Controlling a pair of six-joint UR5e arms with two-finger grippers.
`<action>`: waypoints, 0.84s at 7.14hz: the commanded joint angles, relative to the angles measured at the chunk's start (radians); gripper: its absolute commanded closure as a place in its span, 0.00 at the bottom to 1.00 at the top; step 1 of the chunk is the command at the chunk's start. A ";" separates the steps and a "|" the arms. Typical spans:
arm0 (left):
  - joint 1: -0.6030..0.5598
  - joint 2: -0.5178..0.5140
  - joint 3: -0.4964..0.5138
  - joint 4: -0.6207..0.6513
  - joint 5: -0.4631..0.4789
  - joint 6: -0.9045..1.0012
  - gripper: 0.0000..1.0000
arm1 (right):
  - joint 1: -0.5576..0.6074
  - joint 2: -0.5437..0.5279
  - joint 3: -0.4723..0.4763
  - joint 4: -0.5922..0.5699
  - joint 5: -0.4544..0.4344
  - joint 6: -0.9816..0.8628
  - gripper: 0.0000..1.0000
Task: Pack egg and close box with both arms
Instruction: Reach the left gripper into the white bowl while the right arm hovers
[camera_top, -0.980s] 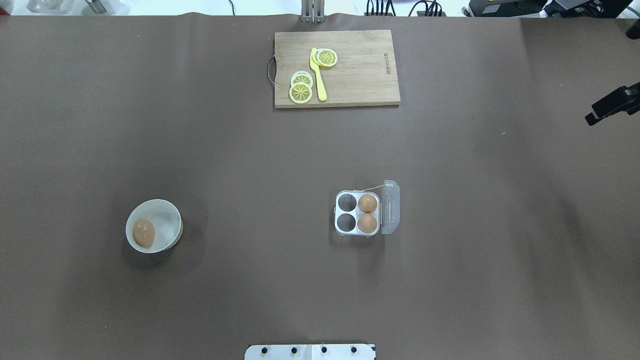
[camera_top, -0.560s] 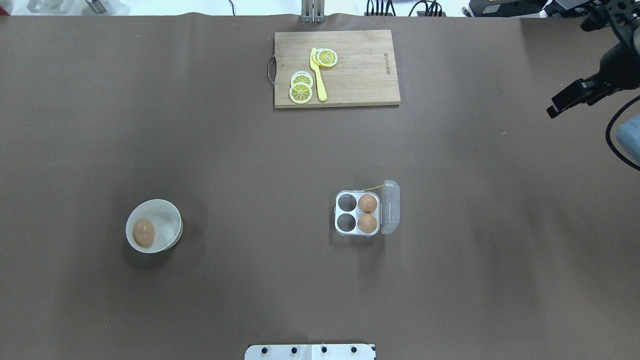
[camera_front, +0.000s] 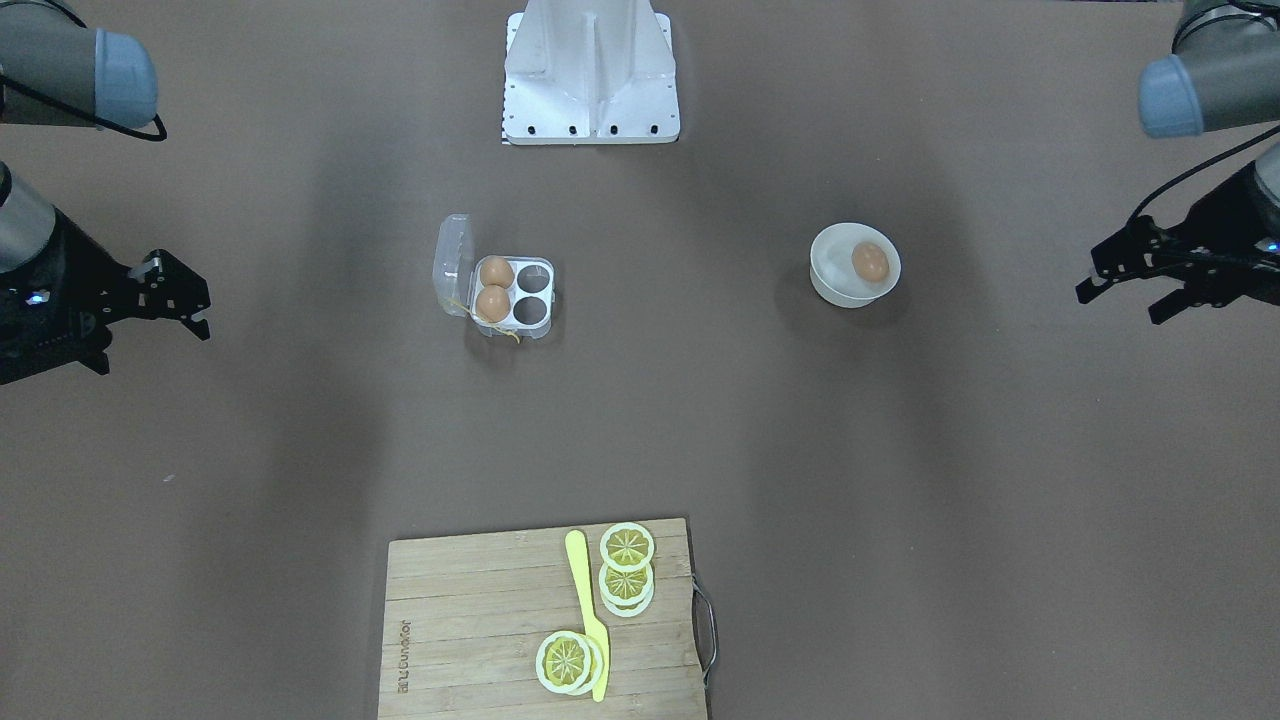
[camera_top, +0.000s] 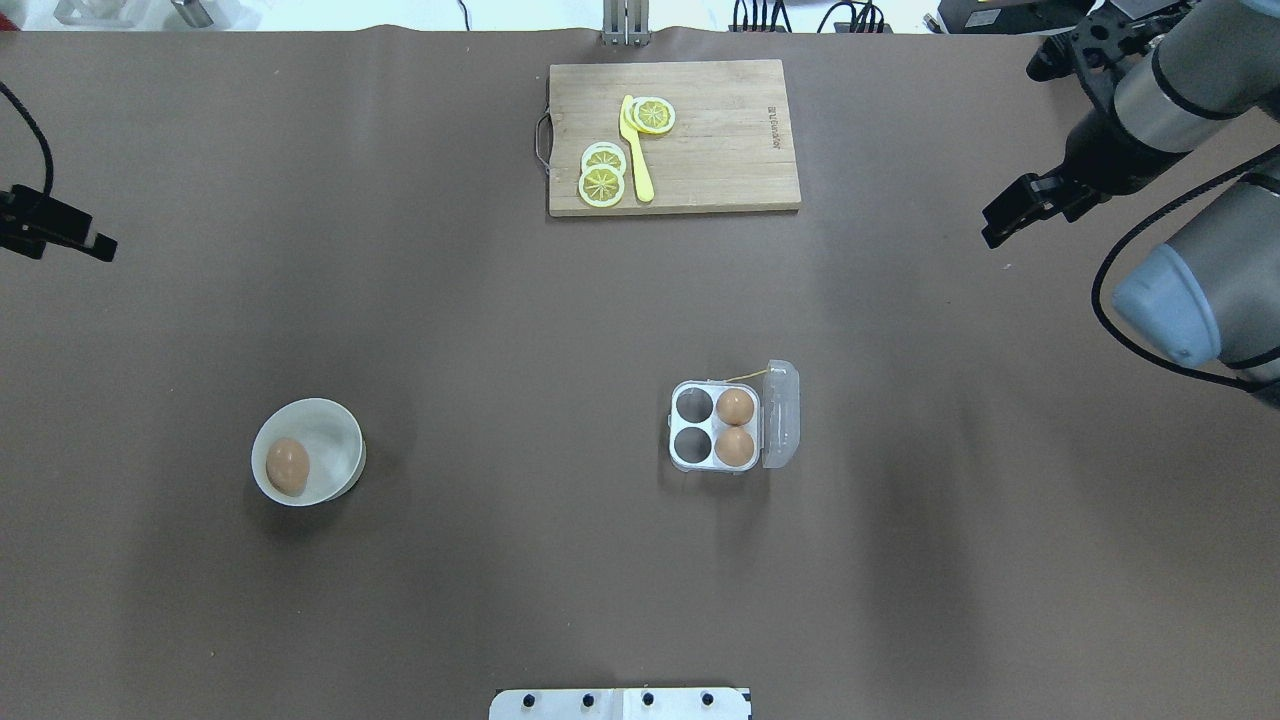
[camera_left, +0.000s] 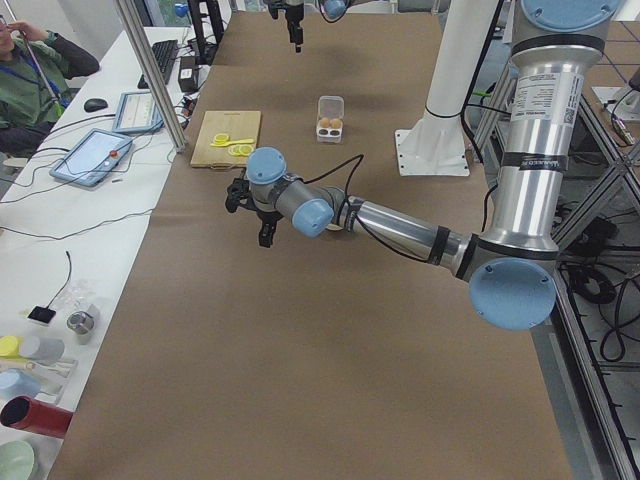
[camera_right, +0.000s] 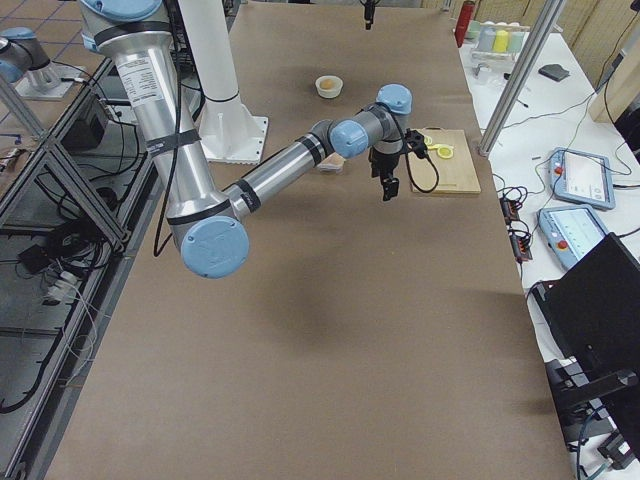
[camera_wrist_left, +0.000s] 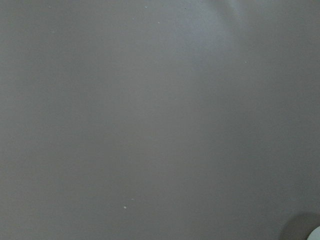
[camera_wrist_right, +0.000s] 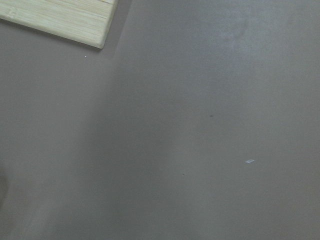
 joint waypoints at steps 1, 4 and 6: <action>0.151 0.000 -0.068 -0.018 0.006 -0.281 0.02 | -0.055 0.017 0.017 0.000 -0.036 0.100 0.00; 0.402 -0.006 -0.143 -0.018 0.220 -0.643 0.02 | -0.061 0.016 0.028 0.000 -0.041 0.103 0.00; 0.487 0.002 -0.143 -0.018 0.325 -0.697 0.03 | -0.061 0.014 0.028 0.000 -0.042 0.103 0.00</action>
